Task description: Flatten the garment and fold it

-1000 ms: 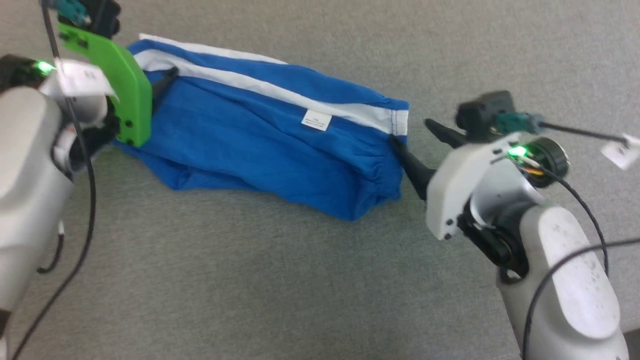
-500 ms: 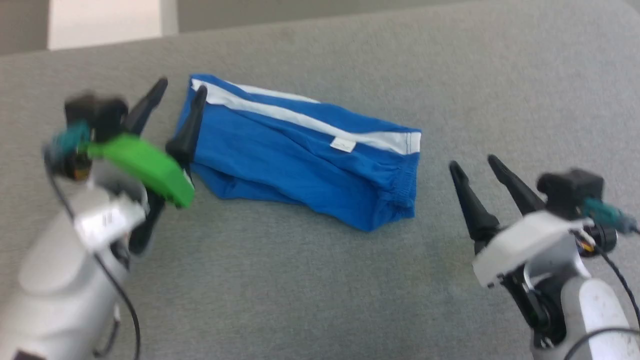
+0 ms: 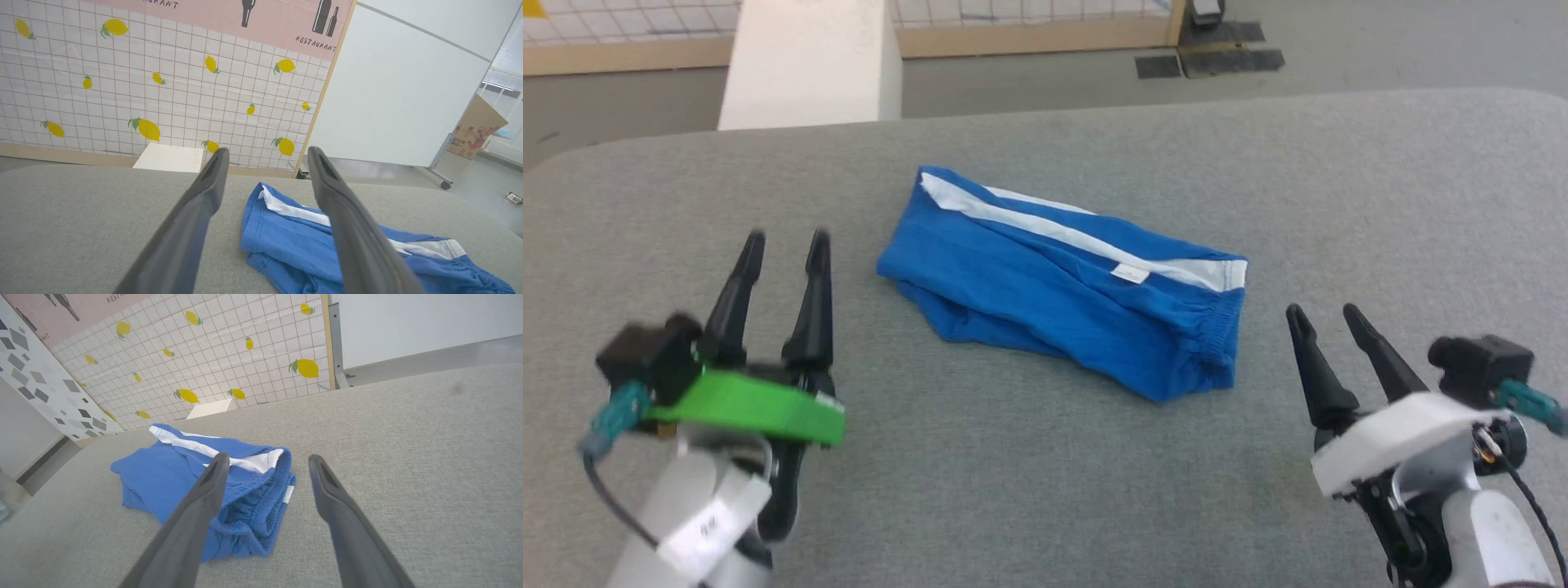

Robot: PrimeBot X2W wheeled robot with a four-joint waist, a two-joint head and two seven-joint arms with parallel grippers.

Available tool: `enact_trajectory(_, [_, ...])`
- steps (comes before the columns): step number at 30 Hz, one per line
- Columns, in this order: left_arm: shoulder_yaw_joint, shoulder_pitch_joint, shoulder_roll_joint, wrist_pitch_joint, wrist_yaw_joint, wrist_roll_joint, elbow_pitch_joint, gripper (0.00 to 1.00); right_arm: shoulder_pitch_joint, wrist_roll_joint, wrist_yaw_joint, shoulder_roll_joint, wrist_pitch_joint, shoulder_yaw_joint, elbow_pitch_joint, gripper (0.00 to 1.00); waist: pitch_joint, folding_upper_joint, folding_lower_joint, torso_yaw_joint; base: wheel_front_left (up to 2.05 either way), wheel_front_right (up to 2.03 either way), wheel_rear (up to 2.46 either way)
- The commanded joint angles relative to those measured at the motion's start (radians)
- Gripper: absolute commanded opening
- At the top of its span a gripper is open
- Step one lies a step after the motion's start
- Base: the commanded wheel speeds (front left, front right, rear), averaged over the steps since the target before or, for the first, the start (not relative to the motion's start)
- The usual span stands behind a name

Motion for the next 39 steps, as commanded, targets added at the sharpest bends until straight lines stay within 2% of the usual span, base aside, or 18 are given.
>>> enact_trajectory(1, [0.031, 0.036, -0.025, -0.004, -0.014, 0.035, -0.009, 1.00, -0.035, 0.007, -0.002, 0.000, 0.009, 0.003, 0.021, 1.00, -0.011, 0.0000, 0.0001, 0.013, 0.00, 0.00, 0.00])
enact_trajectory(6, [0.133, 0.105, -0.104, -0.005, -0.048, 0.115, -0.029, 1.00, -0.129, 0.009, -0.002, 0.000, 0.060, 0.002, 0.134, 1.00, -0.002, 0.0000, 0.0001, 0.028, 0.00, 0.00, 0.00])
enact_trajectory(13, [0.178, 0.161, -0.171, -0.005, -0.068, 0.172, -0.044, 1.00, -0.261, -0.018, -0.002, 0.000, 0.153, -0.010, 0.344, 1.00, 0.016, 0.0000, 0.0001, 0.055, 0.00, 0.00, 0.00])
enact_trajectory(18, [0.167, 0.172, -0.173, -0.005, -0.070, 0.181, -0.046, 1.00, -0.321, -0.070, -0.002, 0.000, 0.253, -0.012, 0.462, 1.00, 0.028, 0.0000, 0.0001, 0.076, 0.00, 0.00, 0.00])
enact_trajectory(25, [0.144, 0.164, -0.163, -0.005, -0.071, 0.168, -0.054, 1.00, -0.338, -0.116, -0.002, 0.000, 0.346, -0.031, 0.512, 1.00, 0.045, 0.0000, 0.0001, 0.094, 0.00, 0.00, 0.00])
enact_trajectory(34, [0.120, 0.153, -0.153, -0.005, -0.071, 0.164, -0.061, 1.00, -0.340, -0.023, -0.002, 0.000, 0.432, 0.010, 0.555, 1.00, 0.058, 0.0000, 0.0001, 0.091, 0.00, 0.00, 0.00])
enact_trajectory(36, [0.113, 0.150, -0.153, -0.005, -0.071, 0.165, -0.060, 1.00, -0.349, -0.004, -0.002, 0.000, 0.436, 0.021, 0.569, 0.58, 0.060, 0.0000, 0.0001, 0.092, 0.00, 0.00, 0.00])
enact_trajectory(38, [0.110, 0.147, -0.153, -0.005, -0.071, 0.165, -0.058, 1.00, -0.362, 0.014, -0.002, 0.000, 0.439, 0.028, 0.586, 0.25, 0.063, 0.0000, 0.0001, 0.093, 0.00, 0.00, 0.00])
enact_trajectory(39, [0.108, 0.146, -0.154, -0.005, -0.071, 0.162, -0.056, 1.00, -0.370, 0.014, -0.002, 0.000, 0.436, 0.026, 0.596, 0.00, 0.064, 0.0000, 0.0001, 0.094, 0.00, 0.00, 0.00])
